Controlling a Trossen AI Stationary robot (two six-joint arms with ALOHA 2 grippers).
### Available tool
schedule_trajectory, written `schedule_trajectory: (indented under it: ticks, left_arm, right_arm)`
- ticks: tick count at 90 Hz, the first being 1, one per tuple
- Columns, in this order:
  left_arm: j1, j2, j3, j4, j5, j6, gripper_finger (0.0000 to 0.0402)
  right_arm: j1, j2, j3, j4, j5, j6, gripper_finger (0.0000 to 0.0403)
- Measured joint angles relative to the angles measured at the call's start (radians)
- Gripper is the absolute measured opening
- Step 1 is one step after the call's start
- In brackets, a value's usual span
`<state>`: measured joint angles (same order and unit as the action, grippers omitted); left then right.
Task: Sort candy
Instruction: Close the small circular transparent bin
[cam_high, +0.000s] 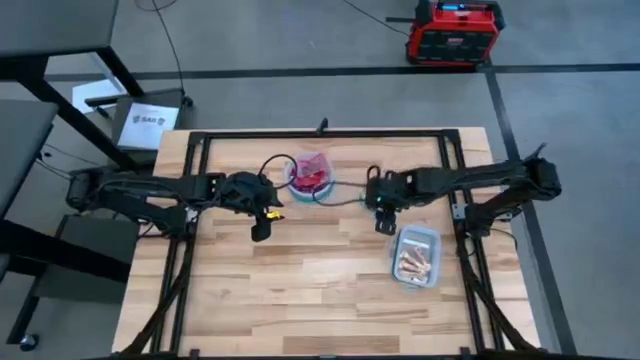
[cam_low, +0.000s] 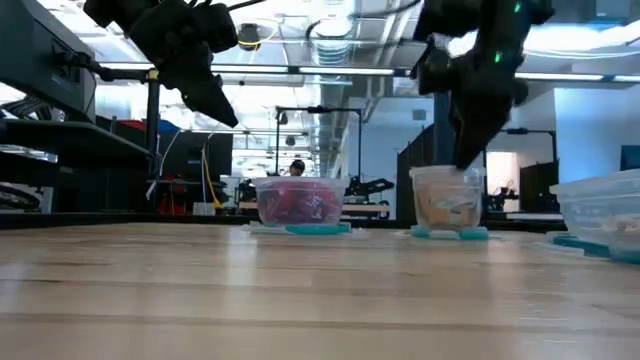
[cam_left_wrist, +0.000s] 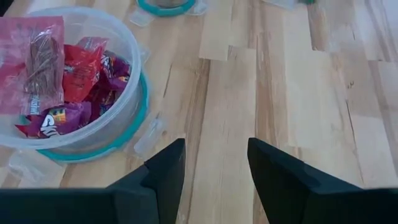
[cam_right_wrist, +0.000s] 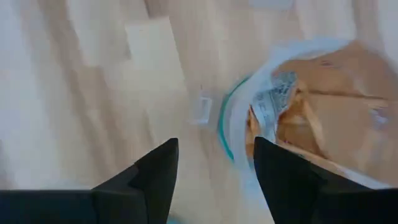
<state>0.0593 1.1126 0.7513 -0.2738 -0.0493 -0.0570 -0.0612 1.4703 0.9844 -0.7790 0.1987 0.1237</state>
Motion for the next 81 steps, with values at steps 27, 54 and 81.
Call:
schedule_trajectory:
  ticks: [27,54,81]
  left_arm:
    - [-0.002,0.0,0.0,0.0,0.0,0.0,0.0159]
    - [-0.002,0.0,0.0,0.0,0.0,-0.001,0.0159]
    - [-0.02,0.0,0.001,0.001,0.0,-0.042,0.0159]
  right_arm:
    - [-0.02,0.09,0.002,0.006,0.009,-0.046,0.0126]
    - [0.06,0.052,0.081,-0.034,0.035,-0.057,0.0004]
    - [0.27,0.182,0.206,0.142,-0.077,-0.002,0.0001]
